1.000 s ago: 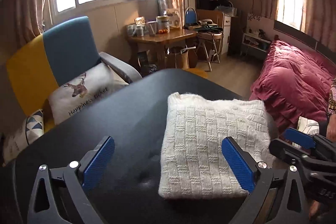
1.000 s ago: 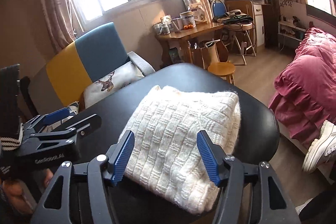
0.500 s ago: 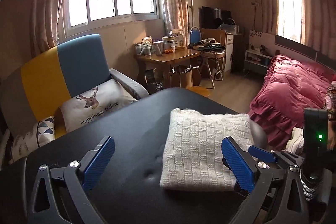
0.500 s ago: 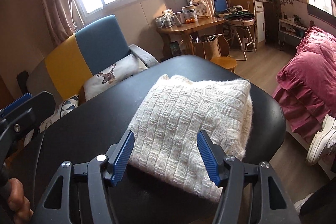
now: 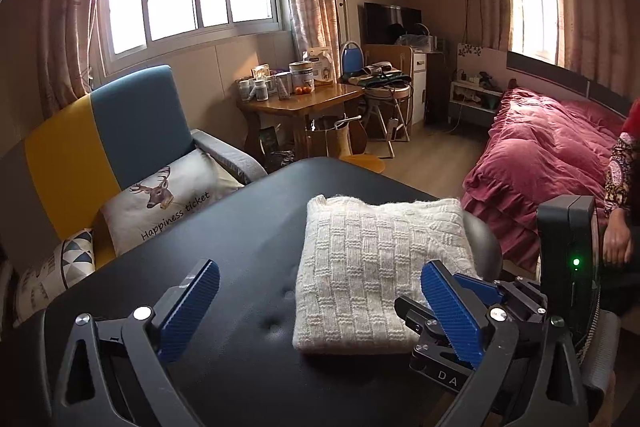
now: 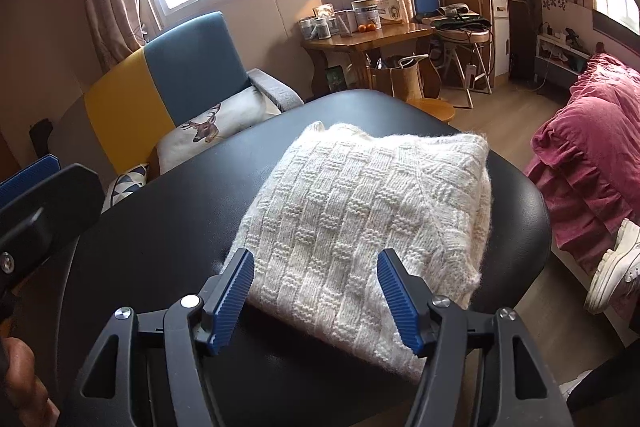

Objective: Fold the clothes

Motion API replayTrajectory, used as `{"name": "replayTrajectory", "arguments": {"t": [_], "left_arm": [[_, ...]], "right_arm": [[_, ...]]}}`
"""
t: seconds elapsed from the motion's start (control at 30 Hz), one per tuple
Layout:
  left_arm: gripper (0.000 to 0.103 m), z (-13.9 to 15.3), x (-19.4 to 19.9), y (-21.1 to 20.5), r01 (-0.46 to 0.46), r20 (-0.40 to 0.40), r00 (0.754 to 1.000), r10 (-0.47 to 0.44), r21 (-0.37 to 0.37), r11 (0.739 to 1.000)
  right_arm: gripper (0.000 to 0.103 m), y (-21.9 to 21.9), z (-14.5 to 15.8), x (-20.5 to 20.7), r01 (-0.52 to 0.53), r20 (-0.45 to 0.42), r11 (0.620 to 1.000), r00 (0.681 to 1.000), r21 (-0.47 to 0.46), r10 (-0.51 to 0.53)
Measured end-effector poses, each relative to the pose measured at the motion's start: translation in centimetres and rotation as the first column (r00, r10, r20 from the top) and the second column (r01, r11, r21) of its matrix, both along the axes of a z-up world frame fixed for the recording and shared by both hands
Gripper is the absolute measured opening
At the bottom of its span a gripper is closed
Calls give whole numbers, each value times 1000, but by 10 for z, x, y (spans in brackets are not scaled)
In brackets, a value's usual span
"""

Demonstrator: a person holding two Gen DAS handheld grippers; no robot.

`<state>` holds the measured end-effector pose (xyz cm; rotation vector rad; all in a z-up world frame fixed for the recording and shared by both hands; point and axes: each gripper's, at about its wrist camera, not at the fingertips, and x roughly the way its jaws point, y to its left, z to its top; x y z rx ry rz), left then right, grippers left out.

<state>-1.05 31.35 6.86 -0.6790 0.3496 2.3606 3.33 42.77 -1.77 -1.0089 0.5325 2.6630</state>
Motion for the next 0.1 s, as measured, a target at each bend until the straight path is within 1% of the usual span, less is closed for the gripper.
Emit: {"name": "replayTrajectory", "arguments": {"t": [0.1], "left_arm": [[100, -3, -6, -3, -21, 17, 1000, 21, -2, 1000]], "right_arm": [[65, 2, -3, 0, 10, 7, 1000, 1000, -7, -10]]}}
